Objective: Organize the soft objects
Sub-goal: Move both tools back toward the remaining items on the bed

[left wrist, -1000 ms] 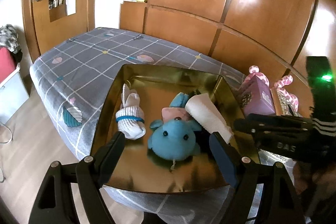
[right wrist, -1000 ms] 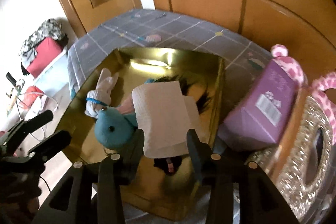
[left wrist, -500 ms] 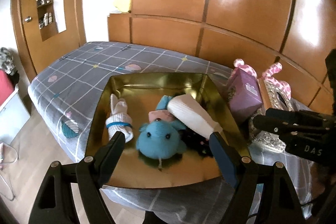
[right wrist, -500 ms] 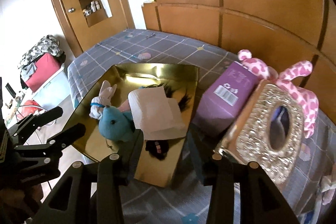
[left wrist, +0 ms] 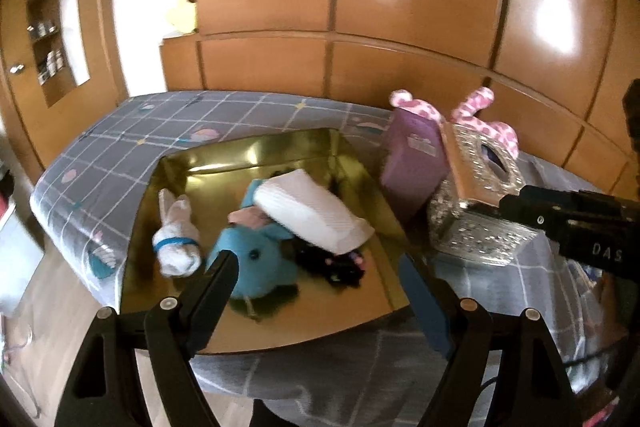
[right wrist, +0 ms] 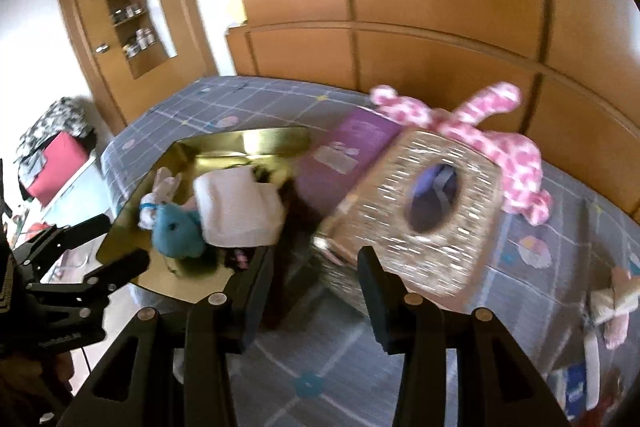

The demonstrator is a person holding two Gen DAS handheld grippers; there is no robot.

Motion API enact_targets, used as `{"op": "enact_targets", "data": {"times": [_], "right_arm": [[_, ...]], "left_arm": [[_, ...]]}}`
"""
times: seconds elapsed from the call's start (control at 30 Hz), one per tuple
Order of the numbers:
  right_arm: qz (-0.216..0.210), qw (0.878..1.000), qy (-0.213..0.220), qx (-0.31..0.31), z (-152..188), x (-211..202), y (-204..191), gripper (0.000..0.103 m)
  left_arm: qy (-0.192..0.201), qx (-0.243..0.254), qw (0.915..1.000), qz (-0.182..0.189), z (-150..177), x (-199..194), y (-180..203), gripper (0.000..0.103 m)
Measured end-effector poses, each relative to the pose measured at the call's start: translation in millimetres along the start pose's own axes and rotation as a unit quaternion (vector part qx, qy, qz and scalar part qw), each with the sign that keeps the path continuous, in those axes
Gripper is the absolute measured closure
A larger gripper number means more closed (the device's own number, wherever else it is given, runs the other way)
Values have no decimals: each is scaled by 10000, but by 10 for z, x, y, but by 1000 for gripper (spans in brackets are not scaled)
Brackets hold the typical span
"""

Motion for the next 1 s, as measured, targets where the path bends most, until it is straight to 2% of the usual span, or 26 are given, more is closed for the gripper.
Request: {"op": "enact_targets", "data": {"times": [0.23,0.37,0.43,0.6,0.7,0.8,0.87,0.93,0.97,1.0], "right_arm": [[603,9962,45,634,278,-322,687,59],[1115,9856,33,1271,561,-634,1279,59],[1371,9766,32,1656,712,-823,1580,59],[2180,9427,-95,2525,1163,-1397,2316,59],[2596,9183,-272,2976,1451,-1741,2669,59],[2869,9004,-572,3221,1683,-1963,2940,59],[2904,8913,-817,3383,1807,-2034,3101,56],[2872,8832,-980,3575,1933,-2074,3234,44],[2792,8819,-1100,3636,1990,-2055,3286,39],[2707,8819,-1199,3669,2031,-2024,3303,39]], "left_arm": [[-33,461,9980,421,-30,8,397,20],[-51,815,9934,806,-25,5,710,20],[-121,1001,9901,977,-5,34,887,20],[-365,1360,9811,1330,64,120,1276,20],[-385,1563,9756,1491,91,122,1471,20],[-404,1744,9693,1688,106,112,1667,20],[-445,1863,9647,1805,124,109,1788,20],[-476,1968,9608,1893,146,107,1884,20],[-494,2036,9584,1940,162,109,1946,20],[-514,2070,9571,1962,174,108,1979,20]]}}
Point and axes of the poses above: each gripper's, at about its wrist camera, not at the fingertips, and x roughly the way its jaws point, y to its right, z to its underside, the point moved 5 cm from there along x, roughly the way its jaws point, and after that the axes turned 3 degrees about -z, right-handed, at the moved point
